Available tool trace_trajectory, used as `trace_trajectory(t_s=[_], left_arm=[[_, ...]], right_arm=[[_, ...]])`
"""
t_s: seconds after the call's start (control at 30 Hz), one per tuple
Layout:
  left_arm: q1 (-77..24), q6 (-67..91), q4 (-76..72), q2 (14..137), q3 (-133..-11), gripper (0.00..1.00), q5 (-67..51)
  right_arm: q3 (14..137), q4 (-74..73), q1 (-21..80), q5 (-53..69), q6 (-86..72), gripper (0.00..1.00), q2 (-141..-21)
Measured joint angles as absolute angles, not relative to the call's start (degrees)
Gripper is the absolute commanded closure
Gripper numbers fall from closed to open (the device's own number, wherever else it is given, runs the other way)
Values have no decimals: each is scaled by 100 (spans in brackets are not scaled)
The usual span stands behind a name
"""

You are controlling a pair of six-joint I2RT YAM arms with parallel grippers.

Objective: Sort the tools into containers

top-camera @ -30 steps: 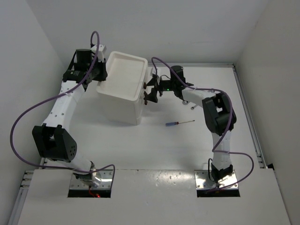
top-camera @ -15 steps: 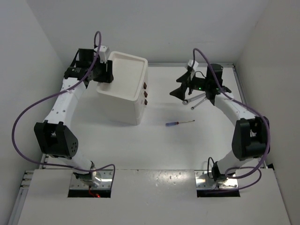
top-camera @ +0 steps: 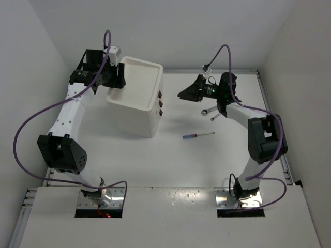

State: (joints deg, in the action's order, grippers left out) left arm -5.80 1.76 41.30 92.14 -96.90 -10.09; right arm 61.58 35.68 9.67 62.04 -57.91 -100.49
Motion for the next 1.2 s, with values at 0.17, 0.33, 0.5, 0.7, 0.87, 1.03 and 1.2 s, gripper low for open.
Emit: trace_trajectory(t_s=[0.17,0.33,0.5,0.7,0.87,1.03,1.2], left_arm=[[-580,174,4158,9216,-9690,37,-1004],[-582,172,4160,9216,-9688,40,-985],[-582,150,4134,9216,-9631,45,-937],[-580,126,3999,9216,-9465,48,-880],[-580,93,3850,9216,-9286,51,-829],[-580,93,3815,9216,-9273,51,-832],[-580,93,3782,9214,-9253,51,-832]], right_arm=[[6357,4842,1129,6191,-7380,28,-10698],[6657,6512,1238,5992,-9365,43,-11780],[6735,6871,1345,5754,-10468,46,-12543],[7129,7107,1575,5546,-10951,46,-12820],[7389,7240,1739,5437,-11085,45,-12866],[7450,7371,1822,5391,-11115,45,-13076],[7450,7371,1824,5391,-11122,45,-13244]])
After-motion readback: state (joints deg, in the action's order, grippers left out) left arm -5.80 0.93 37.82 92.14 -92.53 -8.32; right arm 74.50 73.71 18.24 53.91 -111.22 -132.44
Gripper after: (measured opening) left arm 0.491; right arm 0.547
